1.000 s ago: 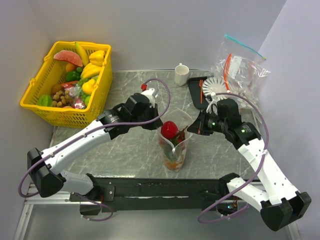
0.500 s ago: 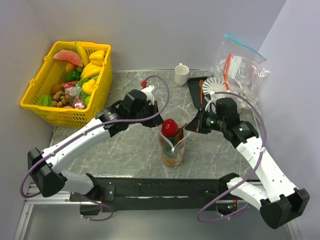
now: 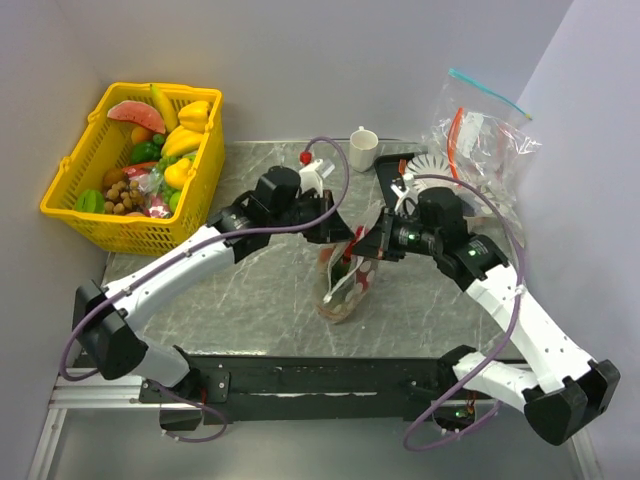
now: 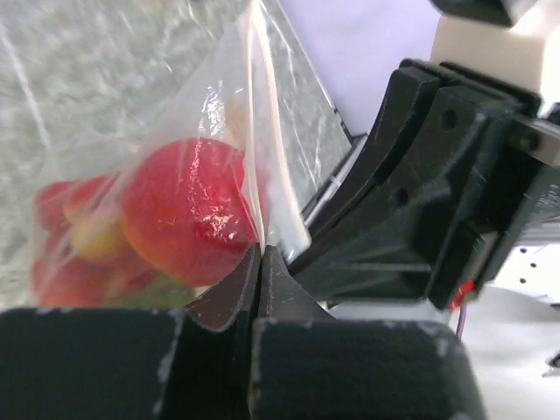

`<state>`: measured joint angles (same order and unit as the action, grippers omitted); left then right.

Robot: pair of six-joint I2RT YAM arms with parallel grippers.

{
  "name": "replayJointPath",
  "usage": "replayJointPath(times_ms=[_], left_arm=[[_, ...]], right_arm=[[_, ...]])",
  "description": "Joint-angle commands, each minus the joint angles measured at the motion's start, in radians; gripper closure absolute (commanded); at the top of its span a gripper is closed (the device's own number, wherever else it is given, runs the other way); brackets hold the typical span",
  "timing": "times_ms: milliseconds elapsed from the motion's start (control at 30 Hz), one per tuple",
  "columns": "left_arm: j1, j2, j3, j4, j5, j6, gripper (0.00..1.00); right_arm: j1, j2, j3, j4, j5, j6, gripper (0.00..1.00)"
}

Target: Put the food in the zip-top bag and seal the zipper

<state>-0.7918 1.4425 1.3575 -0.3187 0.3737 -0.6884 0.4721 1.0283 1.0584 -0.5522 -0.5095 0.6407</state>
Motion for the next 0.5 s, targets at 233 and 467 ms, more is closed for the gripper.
replayJointPath(times_ms=[233,467], left_arm=[[-0.023,0.046,-0.026,0.087,0.018,0.006,0.94],[-0.021,0.044,0.02,0.032,0.028,0.04,0.98]], right_arm=[[0.048,0.015,-0.04,0.094,0.057,0.022,1.0],[0.049,-0.052,-0.084,0.093,0.069,0.043,0.96]])
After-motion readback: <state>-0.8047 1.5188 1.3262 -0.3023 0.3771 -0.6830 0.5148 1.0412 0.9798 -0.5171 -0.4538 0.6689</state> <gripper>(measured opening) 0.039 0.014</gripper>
